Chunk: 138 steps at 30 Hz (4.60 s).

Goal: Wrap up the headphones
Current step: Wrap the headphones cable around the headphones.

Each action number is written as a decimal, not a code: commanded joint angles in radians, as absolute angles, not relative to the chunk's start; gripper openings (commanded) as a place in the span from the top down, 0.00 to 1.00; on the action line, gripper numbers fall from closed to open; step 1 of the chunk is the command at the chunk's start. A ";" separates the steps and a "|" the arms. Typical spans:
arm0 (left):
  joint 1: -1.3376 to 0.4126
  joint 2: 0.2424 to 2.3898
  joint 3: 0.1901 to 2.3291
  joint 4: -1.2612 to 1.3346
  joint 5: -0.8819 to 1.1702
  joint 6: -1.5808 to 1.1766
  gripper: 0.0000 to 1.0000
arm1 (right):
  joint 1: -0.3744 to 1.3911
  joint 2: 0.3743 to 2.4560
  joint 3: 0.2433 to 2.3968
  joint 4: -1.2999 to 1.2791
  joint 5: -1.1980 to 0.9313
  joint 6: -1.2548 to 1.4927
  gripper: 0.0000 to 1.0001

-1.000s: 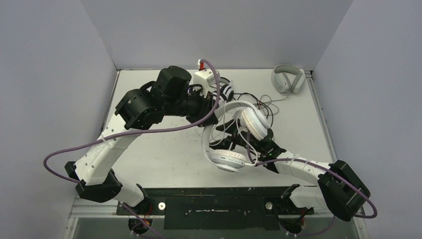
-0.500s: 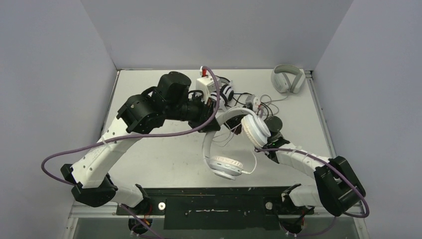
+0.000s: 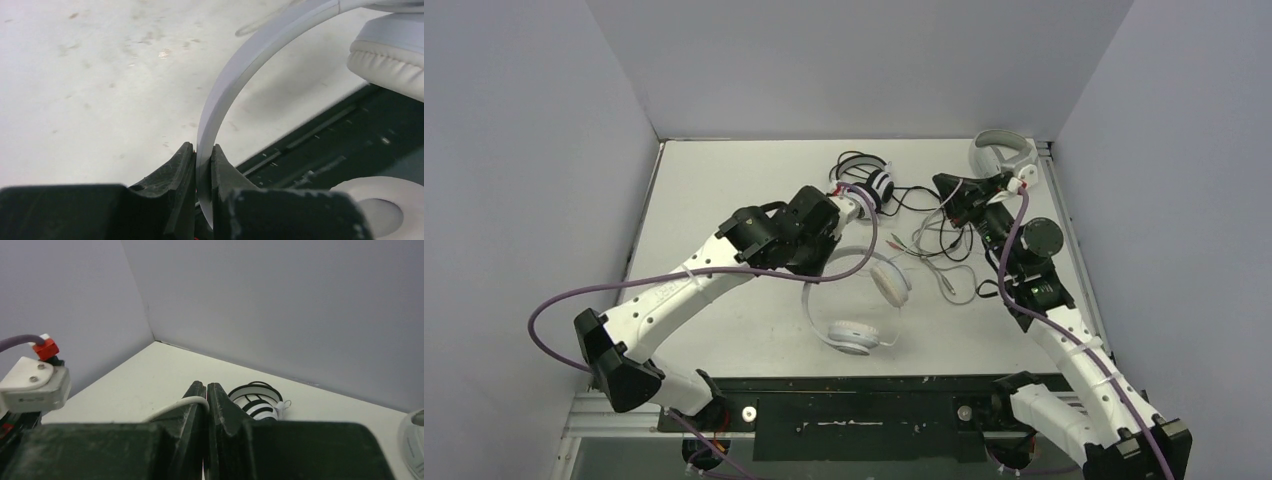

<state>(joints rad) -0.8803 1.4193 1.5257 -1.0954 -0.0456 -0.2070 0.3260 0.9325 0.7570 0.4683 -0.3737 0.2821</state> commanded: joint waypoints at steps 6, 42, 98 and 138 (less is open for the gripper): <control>-0.630 1.390 1.563 -1.060 -0.490 -0.356 1.00 | 0.325 0.734 0.695 0.193 -0.366 0.238 1.00; -0.859 1.361 1.177 -0.600 -0.365 -0.350 1.00 | 0.571 1.321 1.470 -0.276 0.124 0.337 1.00; -0.476 1.215 1.525 -0.882 -0.177 -0.390 1.00 | 0.378 1.009 0.940 -0.468 0.279 0.525 0.57; -0.477 1.291 1.830 -0.921 0.423 -0.471 1.00 | 0.511 0.866 0.562 0.525 -0.771 0.280 0.00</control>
